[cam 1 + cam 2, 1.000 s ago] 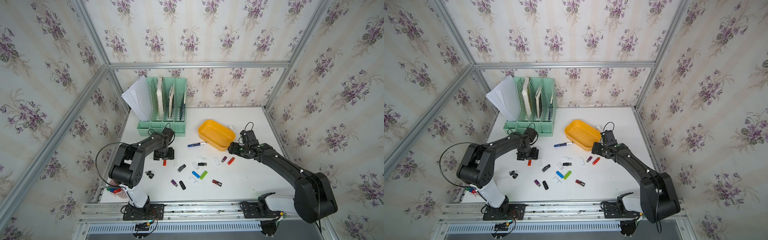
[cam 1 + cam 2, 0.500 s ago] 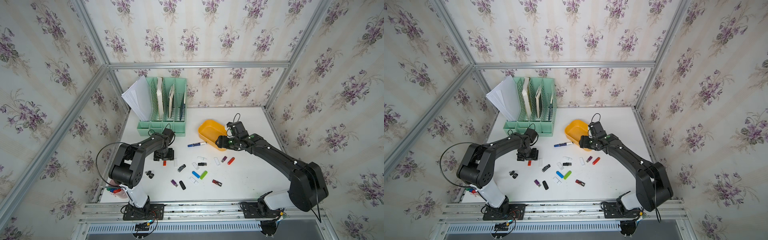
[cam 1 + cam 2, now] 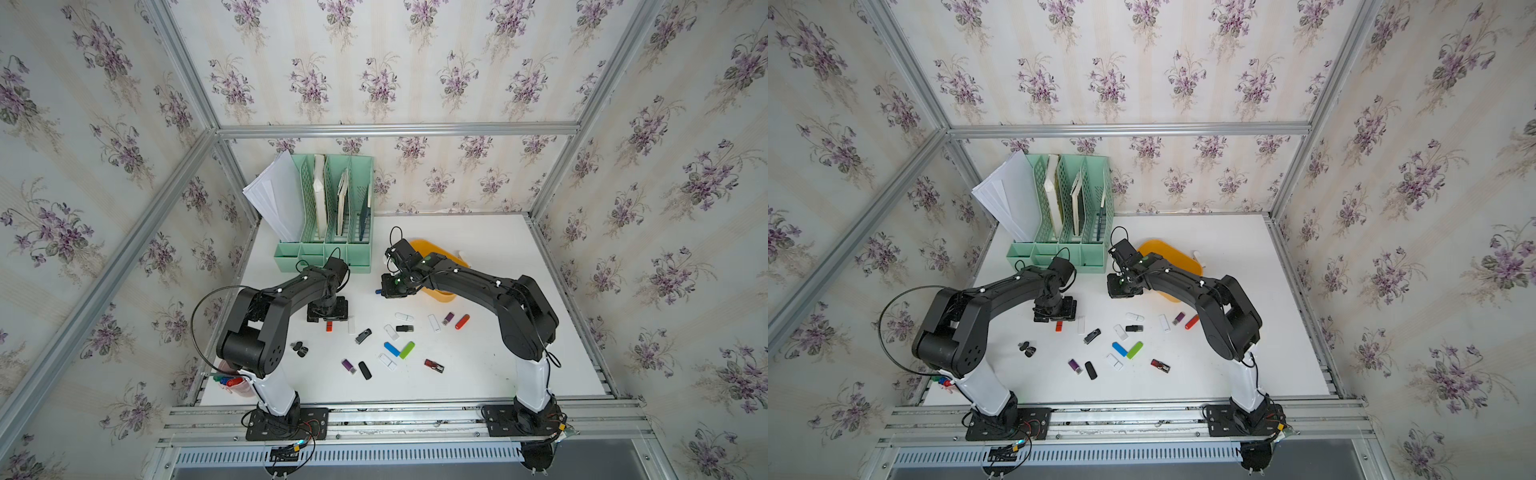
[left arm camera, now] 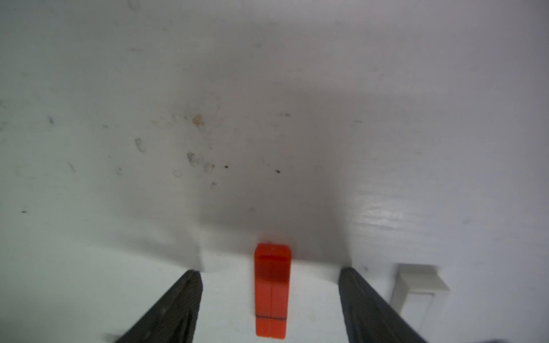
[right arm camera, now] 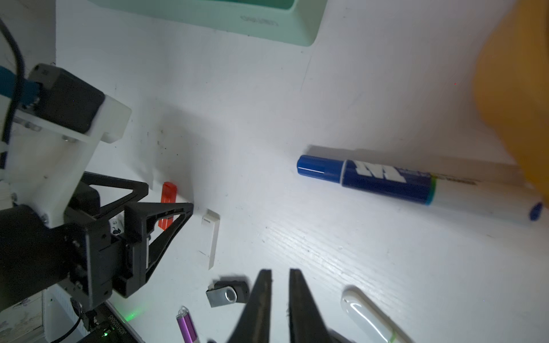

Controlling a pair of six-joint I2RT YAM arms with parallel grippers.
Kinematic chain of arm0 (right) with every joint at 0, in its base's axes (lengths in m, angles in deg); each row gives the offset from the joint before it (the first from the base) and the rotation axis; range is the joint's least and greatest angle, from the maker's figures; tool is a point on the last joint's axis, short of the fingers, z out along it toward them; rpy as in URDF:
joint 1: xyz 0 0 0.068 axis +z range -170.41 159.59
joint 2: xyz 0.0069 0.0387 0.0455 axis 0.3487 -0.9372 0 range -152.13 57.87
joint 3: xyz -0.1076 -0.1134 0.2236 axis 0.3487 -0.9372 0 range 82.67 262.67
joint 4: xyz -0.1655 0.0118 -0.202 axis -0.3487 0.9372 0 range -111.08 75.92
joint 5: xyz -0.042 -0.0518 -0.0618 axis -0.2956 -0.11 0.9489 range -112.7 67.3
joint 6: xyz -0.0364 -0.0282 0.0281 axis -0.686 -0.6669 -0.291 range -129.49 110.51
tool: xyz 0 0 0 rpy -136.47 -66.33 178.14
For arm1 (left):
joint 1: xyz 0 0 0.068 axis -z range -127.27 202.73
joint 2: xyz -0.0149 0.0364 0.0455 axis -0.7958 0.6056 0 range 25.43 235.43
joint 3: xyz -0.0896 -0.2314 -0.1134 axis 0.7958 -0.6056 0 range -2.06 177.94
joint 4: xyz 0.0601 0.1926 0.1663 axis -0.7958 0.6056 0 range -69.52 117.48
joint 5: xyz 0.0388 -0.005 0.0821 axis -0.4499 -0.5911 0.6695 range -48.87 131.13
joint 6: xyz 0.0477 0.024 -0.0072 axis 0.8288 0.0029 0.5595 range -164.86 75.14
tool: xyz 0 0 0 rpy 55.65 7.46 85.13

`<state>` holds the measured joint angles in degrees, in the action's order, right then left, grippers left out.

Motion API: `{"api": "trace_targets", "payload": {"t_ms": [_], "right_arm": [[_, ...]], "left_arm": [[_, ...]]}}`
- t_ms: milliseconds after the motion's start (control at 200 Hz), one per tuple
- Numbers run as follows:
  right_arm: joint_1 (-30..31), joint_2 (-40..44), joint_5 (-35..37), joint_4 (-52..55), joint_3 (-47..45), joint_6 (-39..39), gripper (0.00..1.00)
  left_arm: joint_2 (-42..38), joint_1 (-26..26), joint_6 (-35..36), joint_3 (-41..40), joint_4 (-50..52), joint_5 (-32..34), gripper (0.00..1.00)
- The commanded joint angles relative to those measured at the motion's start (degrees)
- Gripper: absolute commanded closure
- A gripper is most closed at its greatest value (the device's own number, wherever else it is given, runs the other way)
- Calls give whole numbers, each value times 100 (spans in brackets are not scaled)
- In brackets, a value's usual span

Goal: Put the usb flash drive into the storage box
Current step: Adjust the distractor at the center of the board.

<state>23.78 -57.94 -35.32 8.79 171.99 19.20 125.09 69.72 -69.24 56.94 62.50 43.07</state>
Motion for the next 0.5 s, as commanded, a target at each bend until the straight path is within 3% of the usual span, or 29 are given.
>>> {"api": "trace_targets", "payload": {"t_ms": [0,120,495], "right_arm": [[7,-249,354,583,338,-168,100],[65,-496,846,956,610,-297,100],[64,-1339,1349,1201,1394,-601,100]], "left_arm": [[1,4,3,-20,121,55,22],[24,4,-5,-23,92,26,22],[17,-3,4,6,109,48,22]]}}
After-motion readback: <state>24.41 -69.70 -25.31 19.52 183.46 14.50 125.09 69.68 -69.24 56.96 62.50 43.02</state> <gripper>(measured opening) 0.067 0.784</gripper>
